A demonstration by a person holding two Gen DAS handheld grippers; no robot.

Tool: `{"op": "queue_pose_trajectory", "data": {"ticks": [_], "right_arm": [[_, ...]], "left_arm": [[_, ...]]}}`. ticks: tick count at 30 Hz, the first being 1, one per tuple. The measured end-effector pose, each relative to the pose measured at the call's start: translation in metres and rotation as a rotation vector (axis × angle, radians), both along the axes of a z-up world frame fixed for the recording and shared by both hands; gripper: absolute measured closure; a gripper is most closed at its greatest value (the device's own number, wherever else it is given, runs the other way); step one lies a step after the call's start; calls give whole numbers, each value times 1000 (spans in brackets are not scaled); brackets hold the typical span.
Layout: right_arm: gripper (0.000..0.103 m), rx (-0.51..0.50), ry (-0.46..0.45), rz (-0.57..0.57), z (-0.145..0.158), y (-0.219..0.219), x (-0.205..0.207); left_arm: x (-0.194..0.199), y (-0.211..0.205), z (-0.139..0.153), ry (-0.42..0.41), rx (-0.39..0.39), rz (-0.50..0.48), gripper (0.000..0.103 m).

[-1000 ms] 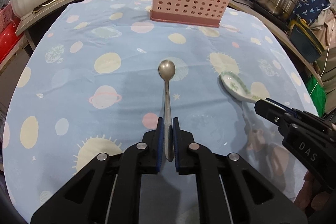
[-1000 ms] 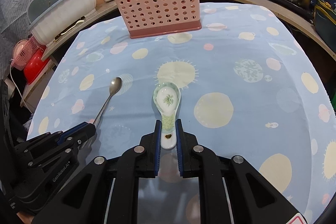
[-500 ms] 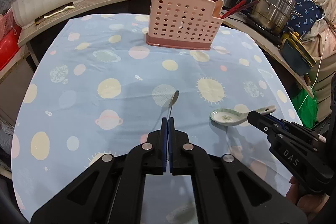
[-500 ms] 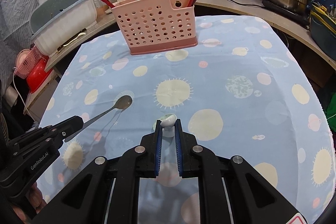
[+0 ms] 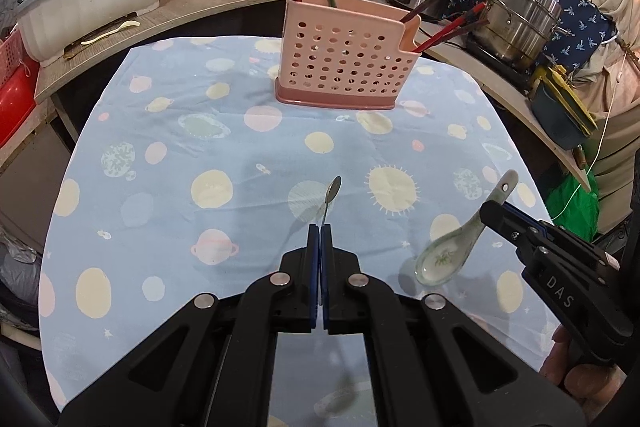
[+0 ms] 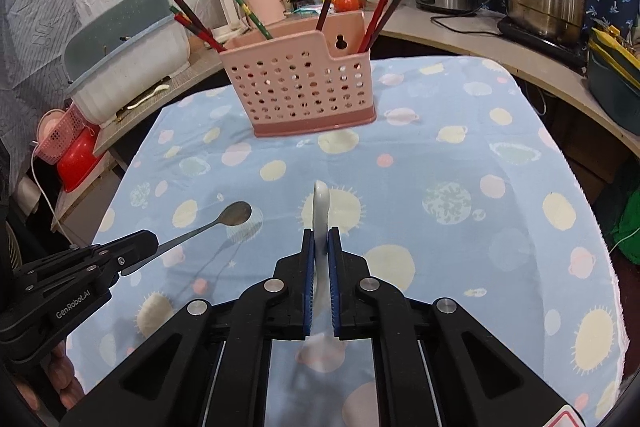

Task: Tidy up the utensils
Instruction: 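Lift the white ceramic spoon with the right tool toward the pink basket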

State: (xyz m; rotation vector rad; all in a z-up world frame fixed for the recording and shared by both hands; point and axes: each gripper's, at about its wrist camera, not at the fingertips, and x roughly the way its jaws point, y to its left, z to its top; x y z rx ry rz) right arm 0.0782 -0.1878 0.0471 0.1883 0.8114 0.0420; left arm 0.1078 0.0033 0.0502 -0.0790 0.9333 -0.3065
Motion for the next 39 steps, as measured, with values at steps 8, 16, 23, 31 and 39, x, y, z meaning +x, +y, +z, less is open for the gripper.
{"op": "queue_pose_trajectory", "data": {"ticks": [8, 16, 23, 31, 39], "right_arm": [[96, -14, -90, -3, 46, -9, 18], [96, -45, -202, -26, 109, -28, 68], [96, -97, -261, -41, 145, -33, 117], [96, -109, -257, -47, 144, -35, 153], [96, -79, -227, -20, 122, -30, 130]], "left_arm": [[21, -5, 49, -32, 45, -22, 103], [66, -20, 120, -134, 102, -64, 103], [121, -32, 167, -217, 147, -28, 103], [162, -29, 181, -230, 108, 3, 103], [136, -14, 90, -81, 124, -32, 101]]}}
